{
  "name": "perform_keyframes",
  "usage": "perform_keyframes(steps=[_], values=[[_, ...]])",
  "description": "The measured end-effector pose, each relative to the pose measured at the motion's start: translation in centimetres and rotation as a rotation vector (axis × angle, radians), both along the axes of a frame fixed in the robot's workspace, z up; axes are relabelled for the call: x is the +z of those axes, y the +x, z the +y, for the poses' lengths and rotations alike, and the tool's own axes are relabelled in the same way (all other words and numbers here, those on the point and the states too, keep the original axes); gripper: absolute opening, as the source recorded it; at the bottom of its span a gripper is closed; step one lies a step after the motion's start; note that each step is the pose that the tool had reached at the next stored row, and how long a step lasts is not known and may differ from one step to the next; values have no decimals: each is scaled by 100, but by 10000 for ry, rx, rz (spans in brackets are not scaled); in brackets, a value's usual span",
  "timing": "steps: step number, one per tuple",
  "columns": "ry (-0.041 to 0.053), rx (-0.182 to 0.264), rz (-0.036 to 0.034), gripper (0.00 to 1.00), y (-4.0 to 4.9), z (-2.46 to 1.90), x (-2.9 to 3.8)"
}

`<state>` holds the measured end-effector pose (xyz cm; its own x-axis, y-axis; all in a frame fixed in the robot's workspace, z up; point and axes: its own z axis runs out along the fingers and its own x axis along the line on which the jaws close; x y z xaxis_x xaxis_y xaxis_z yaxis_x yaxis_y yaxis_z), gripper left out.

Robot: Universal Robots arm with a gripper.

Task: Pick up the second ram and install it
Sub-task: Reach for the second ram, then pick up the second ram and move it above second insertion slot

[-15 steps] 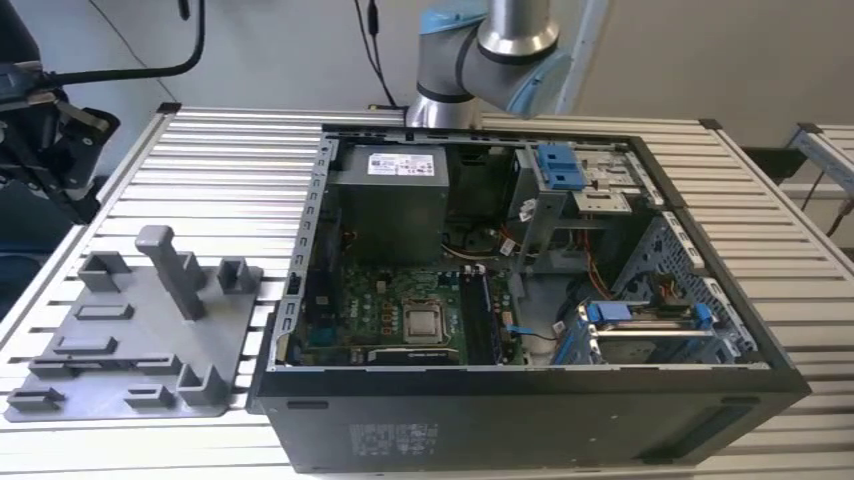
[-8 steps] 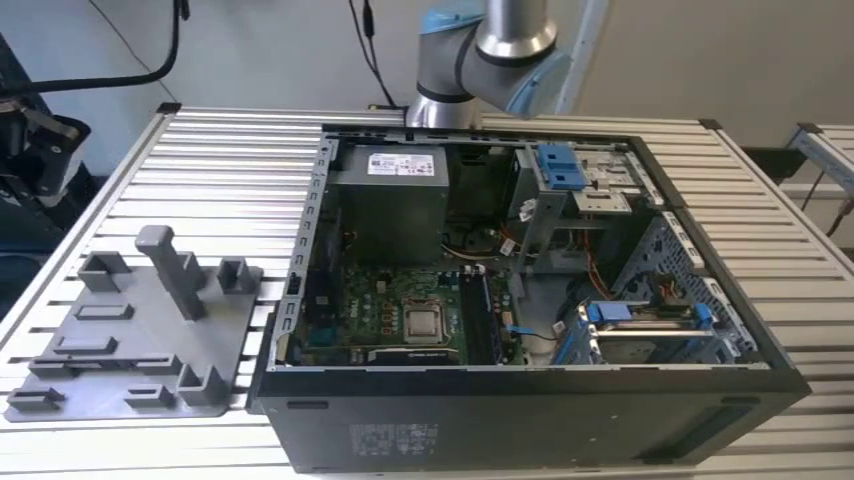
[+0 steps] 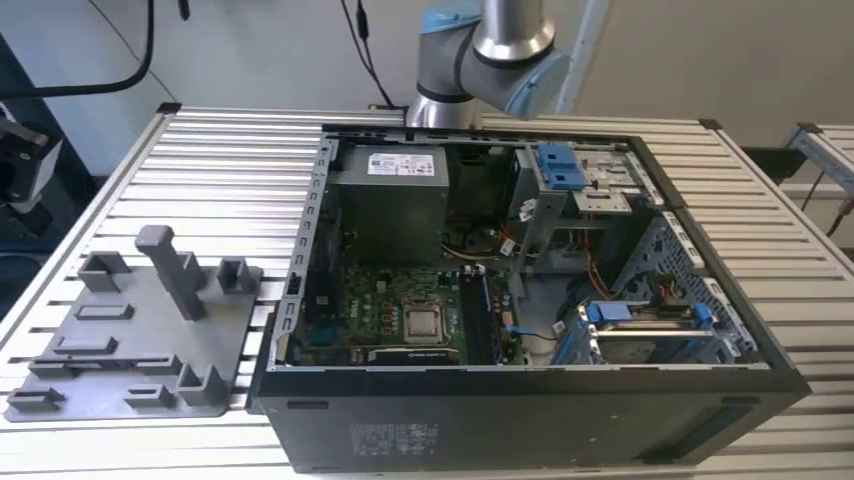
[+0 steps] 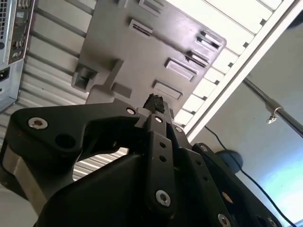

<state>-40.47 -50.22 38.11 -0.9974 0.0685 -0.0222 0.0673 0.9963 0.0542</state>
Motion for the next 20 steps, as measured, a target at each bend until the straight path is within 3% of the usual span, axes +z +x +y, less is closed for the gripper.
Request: perform_keyframes(steps=[2,9,20], values=[[-1,18,-1,11,-22,-9,-11],[7,294,-1,11,-38,-110,-39],[3,389,-1,11,-44,-114,-45]])
